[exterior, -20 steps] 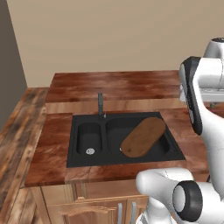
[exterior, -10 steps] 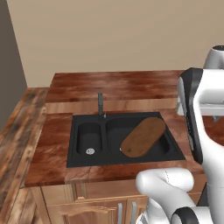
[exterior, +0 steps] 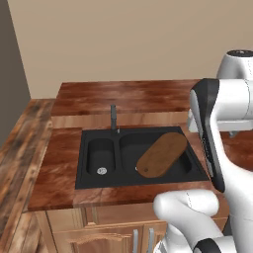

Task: Move the cutting board and knife to the sink. Then move spray from the cabinet to the counter.

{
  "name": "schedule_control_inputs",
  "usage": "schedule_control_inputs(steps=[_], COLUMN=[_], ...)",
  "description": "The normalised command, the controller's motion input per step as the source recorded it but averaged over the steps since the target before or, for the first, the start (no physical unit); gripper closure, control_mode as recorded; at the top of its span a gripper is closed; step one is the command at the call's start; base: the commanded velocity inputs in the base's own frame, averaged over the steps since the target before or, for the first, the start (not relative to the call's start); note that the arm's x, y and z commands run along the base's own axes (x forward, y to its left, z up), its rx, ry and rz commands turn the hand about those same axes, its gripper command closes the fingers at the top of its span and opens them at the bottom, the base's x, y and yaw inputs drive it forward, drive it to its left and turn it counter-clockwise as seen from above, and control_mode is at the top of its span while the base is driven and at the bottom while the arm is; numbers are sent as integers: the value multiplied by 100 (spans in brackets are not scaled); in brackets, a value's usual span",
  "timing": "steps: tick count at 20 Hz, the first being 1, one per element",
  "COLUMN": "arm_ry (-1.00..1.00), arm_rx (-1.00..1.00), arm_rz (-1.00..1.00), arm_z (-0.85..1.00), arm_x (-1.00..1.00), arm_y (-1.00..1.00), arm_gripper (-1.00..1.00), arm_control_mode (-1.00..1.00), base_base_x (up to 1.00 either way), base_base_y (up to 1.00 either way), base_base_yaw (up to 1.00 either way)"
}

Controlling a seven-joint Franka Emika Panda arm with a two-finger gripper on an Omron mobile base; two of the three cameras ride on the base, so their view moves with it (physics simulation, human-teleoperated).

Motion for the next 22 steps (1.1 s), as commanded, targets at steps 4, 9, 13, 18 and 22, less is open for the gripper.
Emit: schedule_control_inputs(steps=[4,9,13,18,22], arm_ry=[0,-2,0,0,0], arm_rx=[0,0,0,0,0], arm_rz=[1,0,0,0,0], arm_z=[0,0,0,0,0], arm_x=[0,-13,0,0,0], arm_y=[29,3,0,0,0], arm_gripper=[-100,-100,-100,-100,-100], arm_control_mode=[-100,-100,100,100,100], base_base_x=[0,0,-82,-100,-56], base_base_y=[0,0,-26,-52,-51], base_base_yaw=[0,0,0,-5,-23])
